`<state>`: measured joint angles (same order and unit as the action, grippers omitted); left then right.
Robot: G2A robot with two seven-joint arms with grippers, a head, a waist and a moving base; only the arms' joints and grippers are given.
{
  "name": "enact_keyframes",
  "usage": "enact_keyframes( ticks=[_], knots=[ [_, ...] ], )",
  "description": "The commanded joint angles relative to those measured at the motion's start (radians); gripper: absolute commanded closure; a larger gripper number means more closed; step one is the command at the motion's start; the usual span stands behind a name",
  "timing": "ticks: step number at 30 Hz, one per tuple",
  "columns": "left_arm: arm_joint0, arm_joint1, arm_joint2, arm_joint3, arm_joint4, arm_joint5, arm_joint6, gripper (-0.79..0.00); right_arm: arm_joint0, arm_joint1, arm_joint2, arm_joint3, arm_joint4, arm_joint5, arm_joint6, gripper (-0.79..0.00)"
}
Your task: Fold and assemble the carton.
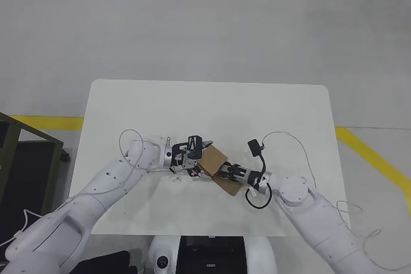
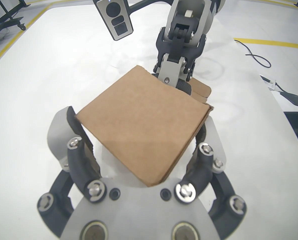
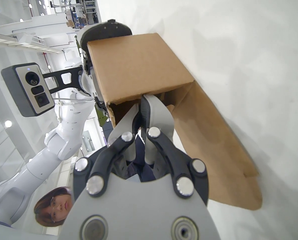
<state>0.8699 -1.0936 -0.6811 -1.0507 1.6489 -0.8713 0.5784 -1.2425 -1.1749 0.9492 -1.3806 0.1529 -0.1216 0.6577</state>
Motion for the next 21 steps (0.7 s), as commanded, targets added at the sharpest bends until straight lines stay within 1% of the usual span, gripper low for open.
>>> enact_keyframes(
  ticks=[1,21],
  knots=[
    [0.0,0.0,0.0,0.0,0.0,0.0,0.0,-0.785,0.007,-0.004,-0.005,0.009,0.009,-0.009,-0.003,0.0],
    [0.0,0.0,0.0,0.0,0.0,0.0,0.0,-0.785,0.064,-0.031,-0.041,0.09,0.032,-0.043,0.009,0.0]
  ],
)
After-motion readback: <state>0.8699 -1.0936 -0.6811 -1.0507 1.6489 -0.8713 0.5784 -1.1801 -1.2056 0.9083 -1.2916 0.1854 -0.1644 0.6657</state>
